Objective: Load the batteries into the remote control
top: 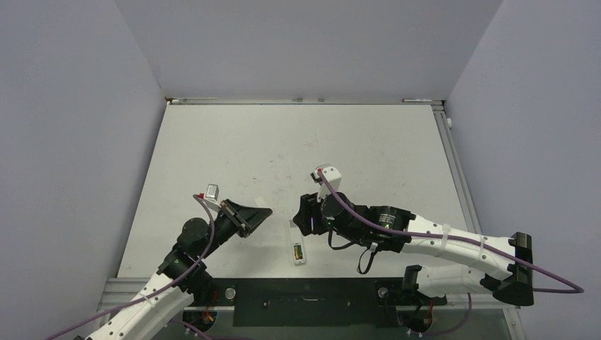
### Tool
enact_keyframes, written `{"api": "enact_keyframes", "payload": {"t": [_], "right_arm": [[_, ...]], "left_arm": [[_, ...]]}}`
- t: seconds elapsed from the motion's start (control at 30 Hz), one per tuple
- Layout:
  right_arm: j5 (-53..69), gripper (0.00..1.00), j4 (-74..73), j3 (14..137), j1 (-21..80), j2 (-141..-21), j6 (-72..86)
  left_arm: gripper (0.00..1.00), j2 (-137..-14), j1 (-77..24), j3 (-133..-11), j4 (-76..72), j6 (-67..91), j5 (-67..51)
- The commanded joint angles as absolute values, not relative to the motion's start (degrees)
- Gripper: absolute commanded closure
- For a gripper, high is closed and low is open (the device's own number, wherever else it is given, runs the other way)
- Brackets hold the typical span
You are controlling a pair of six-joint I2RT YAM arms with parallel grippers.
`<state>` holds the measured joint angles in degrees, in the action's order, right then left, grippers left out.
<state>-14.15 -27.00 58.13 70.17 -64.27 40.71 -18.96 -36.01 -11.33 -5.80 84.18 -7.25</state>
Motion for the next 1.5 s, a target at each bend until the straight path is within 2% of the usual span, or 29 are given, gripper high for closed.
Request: {"api": "enact_keyframes", "payload": {"t": [0.0, 0.17, 0.3, 0.4, 1.03, 1.2, 1.47], "right_arm": [[-14.10, 0.51, -33.09, 58.62, 70.35, -63.19, 39.87], [-13.56, 0.51, -35.36, 55.41, 70.40, -60.53, 39.82], [-12.99, 0.51, -35.28, 53.75, 70.38, -58.08, 40.12], [-12.04, 0.51, -35.22, 53.00, 70.49, -57.06, 40.25], [-10.63, 0.51, -34.65, 49.98, 70.46, -54.33, 39.86], [-10.40, 0.51, -34.41, 49.57, 70.44, -54.07, 39.90], [-10.02, 0.51, -33.87, 49.13, 70.49, -54.52, 40.23]], "left_arm": [[1.00, -22.08, -36.77, -6.85, -9.00, 90.77, -12.78], [1.00, -34.30, -45.48, -4.86, -20.03, 92.10, -15.17], [1.00, -39.56, -54.42, -2.29, -28.58, 94.02, -9.62], [1.00, -42.65, -57.56, -1.75, -32.43, 92.42, -7.05], [0.94, -76.75, -58.52, -1.32, -66.10, 91.82, -10.20], [0.92, -79.79, -58.55, -0.26, -69.84, 93.06, -9.81], [0.84, -77.57, -58.58, 0.00, -66.54, 92.54, -8.97]]}}
